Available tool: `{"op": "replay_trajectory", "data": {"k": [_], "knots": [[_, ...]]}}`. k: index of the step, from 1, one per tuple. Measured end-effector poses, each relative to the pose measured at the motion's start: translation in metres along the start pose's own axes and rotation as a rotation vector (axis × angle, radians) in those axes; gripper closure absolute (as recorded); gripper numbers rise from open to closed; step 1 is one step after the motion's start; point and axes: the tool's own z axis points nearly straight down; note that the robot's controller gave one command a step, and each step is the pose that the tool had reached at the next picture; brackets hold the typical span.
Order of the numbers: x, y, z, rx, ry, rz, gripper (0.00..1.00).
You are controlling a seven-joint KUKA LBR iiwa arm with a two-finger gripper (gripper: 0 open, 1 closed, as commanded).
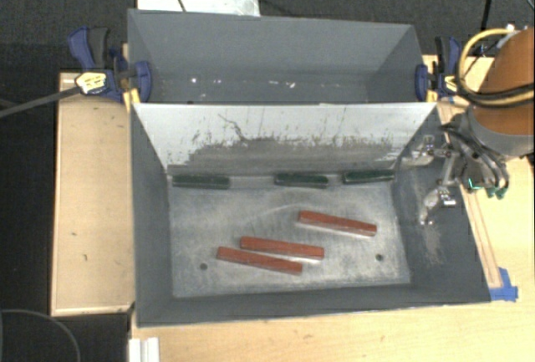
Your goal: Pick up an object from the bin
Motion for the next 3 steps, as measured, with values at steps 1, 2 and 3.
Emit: {"op": "replay_trajectory", "data": {"k": [1,2,3], "knots": [[-0.005,0.014,0.062,0.001,-0.005,-0.019,0.00],[-0.033,0.030,0.136,0.001,-0.009,-0.070,1.00],[-0.030,0.031,0.138,0.001,-0.003,-0.074,0.00]]}}
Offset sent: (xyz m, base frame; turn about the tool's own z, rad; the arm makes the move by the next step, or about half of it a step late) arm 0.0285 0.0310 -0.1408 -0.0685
